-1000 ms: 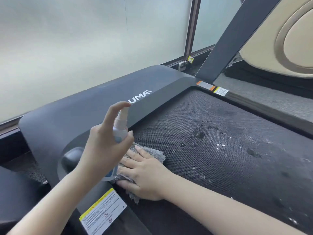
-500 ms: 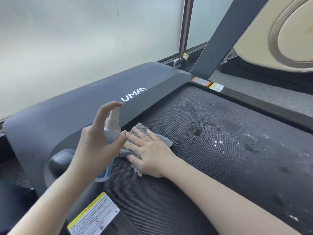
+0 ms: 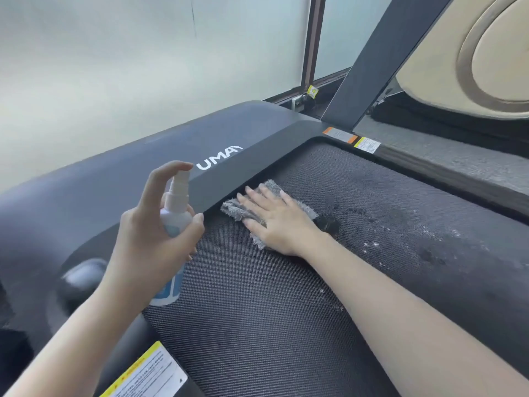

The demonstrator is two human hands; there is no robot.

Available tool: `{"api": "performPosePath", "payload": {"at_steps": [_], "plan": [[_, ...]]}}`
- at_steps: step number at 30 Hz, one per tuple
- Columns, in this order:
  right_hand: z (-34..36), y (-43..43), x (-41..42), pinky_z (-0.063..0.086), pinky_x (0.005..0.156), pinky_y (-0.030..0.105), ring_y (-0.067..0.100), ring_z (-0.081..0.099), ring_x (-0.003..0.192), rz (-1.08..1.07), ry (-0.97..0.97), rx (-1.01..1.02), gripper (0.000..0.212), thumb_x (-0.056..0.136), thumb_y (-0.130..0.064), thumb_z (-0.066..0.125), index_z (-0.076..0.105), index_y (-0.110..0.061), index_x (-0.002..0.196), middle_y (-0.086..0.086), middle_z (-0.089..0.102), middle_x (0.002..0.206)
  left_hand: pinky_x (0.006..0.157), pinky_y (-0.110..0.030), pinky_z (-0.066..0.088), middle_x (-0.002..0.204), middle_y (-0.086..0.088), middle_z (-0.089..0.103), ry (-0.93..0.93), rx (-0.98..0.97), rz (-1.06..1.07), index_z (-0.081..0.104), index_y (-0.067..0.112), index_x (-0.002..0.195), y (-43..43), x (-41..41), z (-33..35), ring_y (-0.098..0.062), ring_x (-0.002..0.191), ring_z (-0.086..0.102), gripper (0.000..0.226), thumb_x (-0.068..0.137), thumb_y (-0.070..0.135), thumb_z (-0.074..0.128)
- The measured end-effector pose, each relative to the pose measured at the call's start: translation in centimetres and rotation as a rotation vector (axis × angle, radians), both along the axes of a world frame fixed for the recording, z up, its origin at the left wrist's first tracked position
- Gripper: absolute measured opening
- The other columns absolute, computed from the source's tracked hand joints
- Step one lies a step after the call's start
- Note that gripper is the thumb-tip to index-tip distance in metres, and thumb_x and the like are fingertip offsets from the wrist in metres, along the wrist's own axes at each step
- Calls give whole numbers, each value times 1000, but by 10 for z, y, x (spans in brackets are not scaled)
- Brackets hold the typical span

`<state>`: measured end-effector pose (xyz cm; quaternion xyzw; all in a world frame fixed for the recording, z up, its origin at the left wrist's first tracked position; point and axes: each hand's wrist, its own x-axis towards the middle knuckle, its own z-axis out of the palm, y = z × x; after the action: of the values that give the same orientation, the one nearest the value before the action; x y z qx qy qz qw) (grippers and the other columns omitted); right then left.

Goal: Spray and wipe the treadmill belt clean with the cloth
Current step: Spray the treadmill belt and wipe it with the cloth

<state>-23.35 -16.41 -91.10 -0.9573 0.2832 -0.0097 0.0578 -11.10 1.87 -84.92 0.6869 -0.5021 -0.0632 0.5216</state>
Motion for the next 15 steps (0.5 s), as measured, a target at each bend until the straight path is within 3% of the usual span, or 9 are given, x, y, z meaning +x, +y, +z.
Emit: {"api": "performPosePath", "payload": {"at_steps": [15], "plan": [[1,-121,-20,-6,118,39,7,-10,144,-293,4,30,55,99,-49,16,-2,-36,149,-13,-7,157,56,-52,56,67,-5,62,-13,33,-84,46,51,116,-38,-5,-9,-35,51,59,60,79,8,67]]}}
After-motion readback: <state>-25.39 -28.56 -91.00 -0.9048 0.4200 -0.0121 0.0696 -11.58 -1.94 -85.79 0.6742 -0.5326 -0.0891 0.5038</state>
